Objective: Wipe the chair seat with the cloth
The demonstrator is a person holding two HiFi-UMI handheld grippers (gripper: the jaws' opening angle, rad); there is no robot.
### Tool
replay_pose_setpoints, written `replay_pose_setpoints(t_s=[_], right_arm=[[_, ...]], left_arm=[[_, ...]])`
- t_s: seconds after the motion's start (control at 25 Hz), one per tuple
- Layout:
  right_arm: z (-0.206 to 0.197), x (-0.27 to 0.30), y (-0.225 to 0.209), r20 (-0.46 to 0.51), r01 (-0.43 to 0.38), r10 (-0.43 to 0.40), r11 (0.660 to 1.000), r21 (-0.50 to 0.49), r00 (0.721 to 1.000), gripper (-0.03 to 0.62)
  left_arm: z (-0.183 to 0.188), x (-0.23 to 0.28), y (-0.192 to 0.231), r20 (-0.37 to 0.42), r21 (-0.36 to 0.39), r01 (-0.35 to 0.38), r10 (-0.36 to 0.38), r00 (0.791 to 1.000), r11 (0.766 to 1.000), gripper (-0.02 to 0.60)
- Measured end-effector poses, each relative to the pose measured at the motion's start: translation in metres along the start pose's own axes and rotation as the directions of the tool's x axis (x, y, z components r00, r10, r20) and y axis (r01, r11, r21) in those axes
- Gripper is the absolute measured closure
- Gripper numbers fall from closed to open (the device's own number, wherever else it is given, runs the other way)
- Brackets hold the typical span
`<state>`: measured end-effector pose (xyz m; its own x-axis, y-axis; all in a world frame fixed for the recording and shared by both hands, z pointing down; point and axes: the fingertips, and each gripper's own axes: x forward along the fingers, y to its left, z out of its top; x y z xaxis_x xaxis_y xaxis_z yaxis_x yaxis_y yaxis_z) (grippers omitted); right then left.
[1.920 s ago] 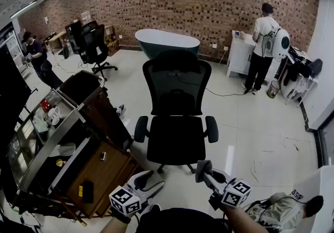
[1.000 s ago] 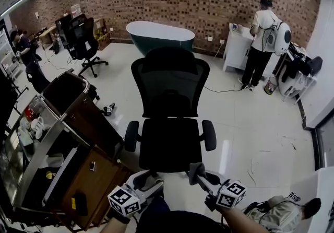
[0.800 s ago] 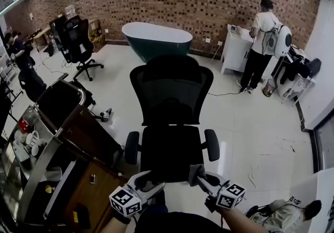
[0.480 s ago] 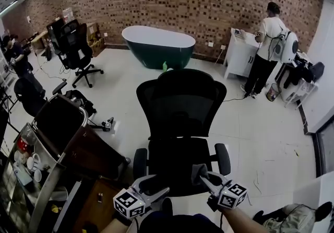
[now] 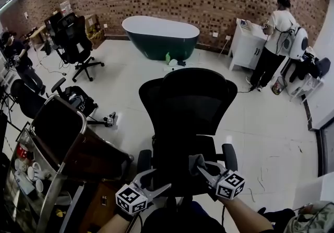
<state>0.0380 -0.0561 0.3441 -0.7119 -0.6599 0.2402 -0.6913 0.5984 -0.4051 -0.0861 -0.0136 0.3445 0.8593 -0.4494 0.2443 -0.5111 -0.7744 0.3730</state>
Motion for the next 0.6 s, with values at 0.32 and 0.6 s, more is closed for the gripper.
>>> replay_pose_setpoints(t_s=[0.32,0.6], right_arm=[[-0.056,0.078,-0.053,-0.177,-0.057,0.057,0.998,0.002,0.983,0.542],[-0.141,0.182,-0.118,-0.373,-0.079,0.067,0.997,-0.017,0.926,0.542]], left_arm=[[-0.032,0.028,0.059,-0.055,-0.038,-0.104,0.102,0.993,0.994,0.230],[-0.070,0.068,0.134,-0.095,-0.053,-0.188,0.183,0.979,0.981,0.225]])
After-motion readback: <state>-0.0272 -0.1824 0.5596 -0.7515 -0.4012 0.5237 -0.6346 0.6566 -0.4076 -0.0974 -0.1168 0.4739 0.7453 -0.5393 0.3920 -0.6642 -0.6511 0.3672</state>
